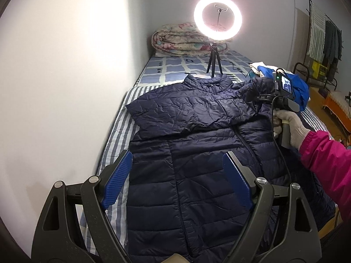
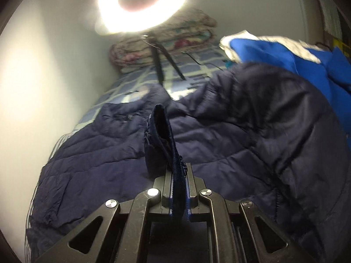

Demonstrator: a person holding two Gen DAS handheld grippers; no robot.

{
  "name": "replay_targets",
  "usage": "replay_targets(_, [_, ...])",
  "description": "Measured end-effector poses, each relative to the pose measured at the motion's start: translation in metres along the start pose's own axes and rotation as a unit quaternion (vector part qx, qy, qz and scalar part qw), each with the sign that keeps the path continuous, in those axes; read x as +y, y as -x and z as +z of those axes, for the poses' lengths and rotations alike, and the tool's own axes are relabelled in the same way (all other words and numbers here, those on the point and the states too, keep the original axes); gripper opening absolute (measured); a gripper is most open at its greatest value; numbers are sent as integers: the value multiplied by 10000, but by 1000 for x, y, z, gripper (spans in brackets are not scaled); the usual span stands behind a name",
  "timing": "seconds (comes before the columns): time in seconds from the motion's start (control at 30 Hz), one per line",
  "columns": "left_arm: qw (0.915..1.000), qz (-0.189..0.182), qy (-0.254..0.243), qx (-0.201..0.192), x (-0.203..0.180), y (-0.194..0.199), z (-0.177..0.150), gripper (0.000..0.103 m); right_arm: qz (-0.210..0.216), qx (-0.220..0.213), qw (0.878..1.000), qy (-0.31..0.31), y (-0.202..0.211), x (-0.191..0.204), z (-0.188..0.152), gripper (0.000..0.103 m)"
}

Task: Fold large clothes
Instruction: 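Carry the held sleeve across the jacket body with the right tool and release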

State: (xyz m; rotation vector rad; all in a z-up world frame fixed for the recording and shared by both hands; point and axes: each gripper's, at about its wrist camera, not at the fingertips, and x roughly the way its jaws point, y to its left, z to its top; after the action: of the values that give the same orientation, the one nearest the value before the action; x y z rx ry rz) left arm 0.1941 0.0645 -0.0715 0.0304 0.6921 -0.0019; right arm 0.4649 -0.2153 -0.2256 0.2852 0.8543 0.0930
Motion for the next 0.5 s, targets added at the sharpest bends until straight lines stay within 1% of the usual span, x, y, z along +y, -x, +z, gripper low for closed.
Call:
replay_targets(0.07, [10000, 21, -14, 6, -1, -2, 0, 87, -47, 192, 9997, -131, -6, -5, -4, 6])
replay_targets(0.13, [10000, 0, 13, 15, -2, -1, 0, 87, -211, 366, 9991, -73, -13, -5, -7, 6])
replay_targets(0.2, [10000, -5, 29, 5, -2, 1, -1, 87, -366, 577, 9976, -110, -20, -7, -9, 9])
replay_targets(0.27, [10000, -2, 13, -18, -3, 3, 0, 87, -439, 665, 9968, -106, -23, -7, -9, 14])
replay_targets(0.3, [10000, 3, 4, -35, -3, 4, 0, 87, -529, 660, 9964, -41, -21, -5, -8, 16])
replay_targets(0.37, [10000, -13, 10, -65, -3, 6, 0, 87, -704, 597, 9956, 160, -15, 1, -7, 26])
replay_targets(0.4, [10000, -28, 24, -83, -3, 8, 1, 87, -746, 531, 9954, 280, -9, 5, -8, 28])
replay_targets(0.47, [9999, -62, 62, -138, -4, 13, 2, 87, -691, 403, 9959, 412, 6, 10, -9, 34])
replay_targets(0.5, [9998, -78, 86, -175, -4, 15, 2, 87, -636, 360, 9963, 441, 12, 12, -8, 35])
